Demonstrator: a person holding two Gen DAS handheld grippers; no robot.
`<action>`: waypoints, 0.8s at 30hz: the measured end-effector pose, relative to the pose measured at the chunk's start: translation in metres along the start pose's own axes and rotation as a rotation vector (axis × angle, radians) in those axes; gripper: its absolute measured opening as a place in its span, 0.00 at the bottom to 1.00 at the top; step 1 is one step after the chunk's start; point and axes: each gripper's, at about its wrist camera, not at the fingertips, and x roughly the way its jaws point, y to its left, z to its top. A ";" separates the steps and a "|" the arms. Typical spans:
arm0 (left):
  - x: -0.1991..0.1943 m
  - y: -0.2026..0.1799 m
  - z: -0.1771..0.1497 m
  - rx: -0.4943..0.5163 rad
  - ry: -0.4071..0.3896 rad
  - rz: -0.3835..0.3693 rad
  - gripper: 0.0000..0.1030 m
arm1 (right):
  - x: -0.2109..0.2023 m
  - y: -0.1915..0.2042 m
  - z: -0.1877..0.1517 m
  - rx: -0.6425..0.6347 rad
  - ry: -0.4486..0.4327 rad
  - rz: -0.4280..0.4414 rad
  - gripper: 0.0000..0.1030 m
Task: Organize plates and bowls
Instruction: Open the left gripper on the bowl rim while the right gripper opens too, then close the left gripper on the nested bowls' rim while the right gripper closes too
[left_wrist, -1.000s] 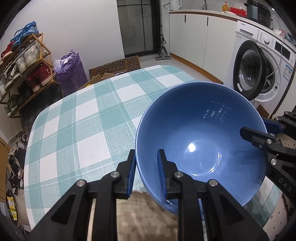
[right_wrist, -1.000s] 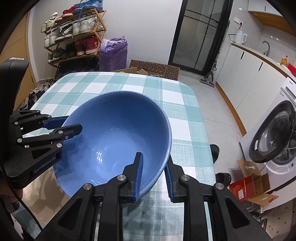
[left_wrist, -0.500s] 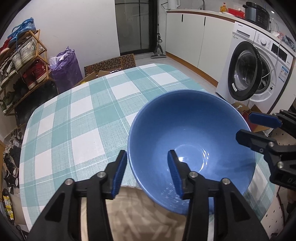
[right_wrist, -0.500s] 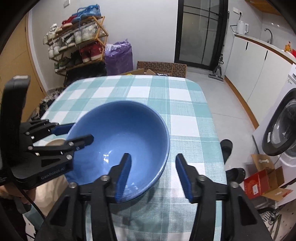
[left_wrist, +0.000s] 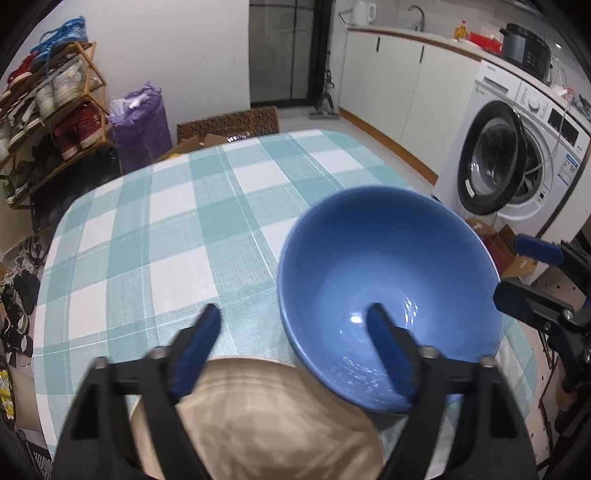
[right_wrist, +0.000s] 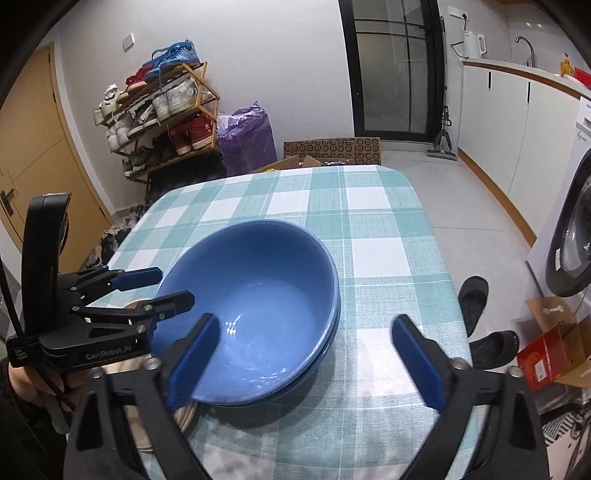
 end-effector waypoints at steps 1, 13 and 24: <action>-0.002 0.001 0.000 -0.001 -0.008 -0.003 0.89 | 0.000 -0.001 -0.001 0.004 -0.005 0.001 0.99; -0.005 0.009 0.000 -0.056 -0.028 -0.024 0.95 | 0.005 -0.019 -0.012 0.092 -0.003 0.054 0.99; 0.005 0.006 -0.003 -0.061 -0.003 -0.025 0.95 | 0.018 -0.027 -0.018 0.141 0.028 0.092 0.99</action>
